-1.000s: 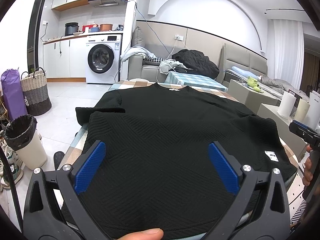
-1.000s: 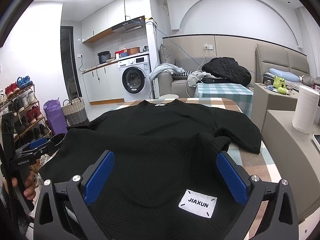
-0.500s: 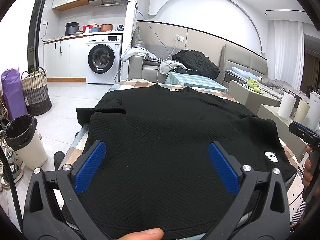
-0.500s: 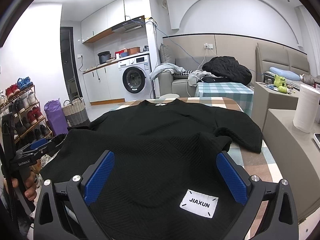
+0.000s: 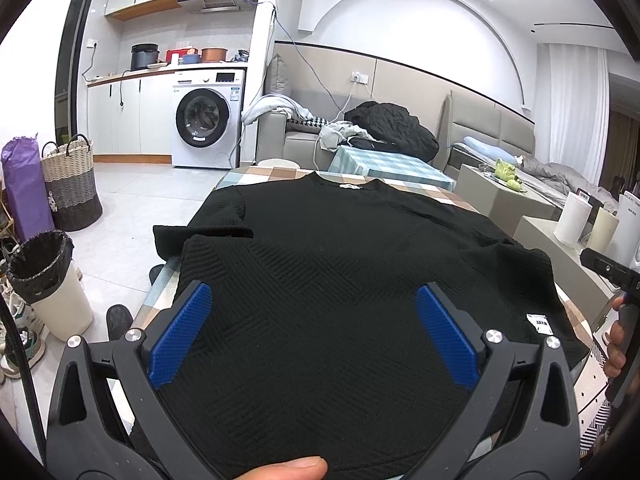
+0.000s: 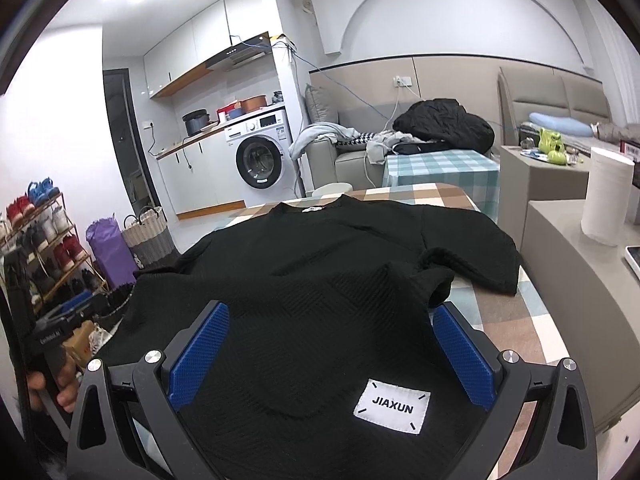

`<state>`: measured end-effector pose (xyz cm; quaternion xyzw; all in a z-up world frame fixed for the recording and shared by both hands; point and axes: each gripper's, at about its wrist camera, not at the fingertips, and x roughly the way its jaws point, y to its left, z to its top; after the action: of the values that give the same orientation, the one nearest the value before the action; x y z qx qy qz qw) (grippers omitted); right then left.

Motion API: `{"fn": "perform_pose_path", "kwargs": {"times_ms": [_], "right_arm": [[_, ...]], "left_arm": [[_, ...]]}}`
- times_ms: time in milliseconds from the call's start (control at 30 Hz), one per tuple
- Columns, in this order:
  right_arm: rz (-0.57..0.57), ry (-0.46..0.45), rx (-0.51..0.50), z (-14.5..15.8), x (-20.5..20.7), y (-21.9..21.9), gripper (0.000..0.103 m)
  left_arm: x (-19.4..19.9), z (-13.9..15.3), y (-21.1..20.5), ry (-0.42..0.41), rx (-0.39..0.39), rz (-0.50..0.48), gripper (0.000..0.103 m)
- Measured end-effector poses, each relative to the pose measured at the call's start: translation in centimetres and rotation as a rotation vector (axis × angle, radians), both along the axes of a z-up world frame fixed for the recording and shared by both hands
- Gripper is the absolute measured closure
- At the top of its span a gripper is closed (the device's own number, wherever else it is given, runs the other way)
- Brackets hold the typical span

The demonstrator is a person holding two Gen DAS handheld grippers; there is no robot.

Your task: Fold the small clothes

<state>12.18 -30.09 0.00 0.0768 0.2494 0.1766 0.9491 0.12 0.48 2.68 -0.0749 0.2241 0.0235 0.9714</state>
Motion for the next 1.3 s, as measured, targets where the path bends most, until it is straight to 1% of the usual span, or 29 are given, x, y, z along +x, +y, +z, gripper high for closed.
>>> {"fn": "perform_pose_path", "kwargs": {"times_ms": [100,233,333,467,533,600,700,867,1100,1300], "right_arm": [[0.017,-0.004,-0.015,0.4,0.0,0.3,0.0],[-0.002,-0.01,-0.044,1.1,0.2,0.5,0.0],[-0.012,-0.014,-0.034,1.7,0.8,0.4,0.0],[-0.005,0.034,0.008,2.3,2.2,-0.3,0.0],[0.025,0.074,0.026,2.2,2.9,-0.5,0.0],[0.036,0.082,0.035,2.4,3.2,-0.5,0.0],[0.012,0.092,0.015,2.6,3.8,-0.4,0.0],[-0.05,0.103,0.021,2.8,4.6,-1.2,0.0],[-0.103,0.123,0.009,3.2,5.8,-1.3,0.0],[-0.146,0.15,0.025,3.1,7.2,-1.8,0.0]], "left_arm": [[0.4,0.2,0.1,0.008,0.003,-0.001,0.001],[0.9,0.5,0.1,0.015,0.009,-0.003,0.001],[1.3,0.5,0.3,0.019,0.011,-0.001,0.001],[2.3,1.0,1.0,0.026,-0.003,0.007,0.001],[2.9,1.3,1.4,0.028,-0.006,0.014,0.001],[3.4,1.5,1.8,0.031,-0.007,0.023,0.001],[4.3,1.8,2.3,0.041,-0.01,0.029,0.001],[5.7,2.4,2.6,0.049,0.007,0.029,0.001],[8.2,2.9,2.5,0.054,0.015,-0.003,0.001],[10.6,2.9,2.0,0.073,0.012,-0.031,0.001]]}}
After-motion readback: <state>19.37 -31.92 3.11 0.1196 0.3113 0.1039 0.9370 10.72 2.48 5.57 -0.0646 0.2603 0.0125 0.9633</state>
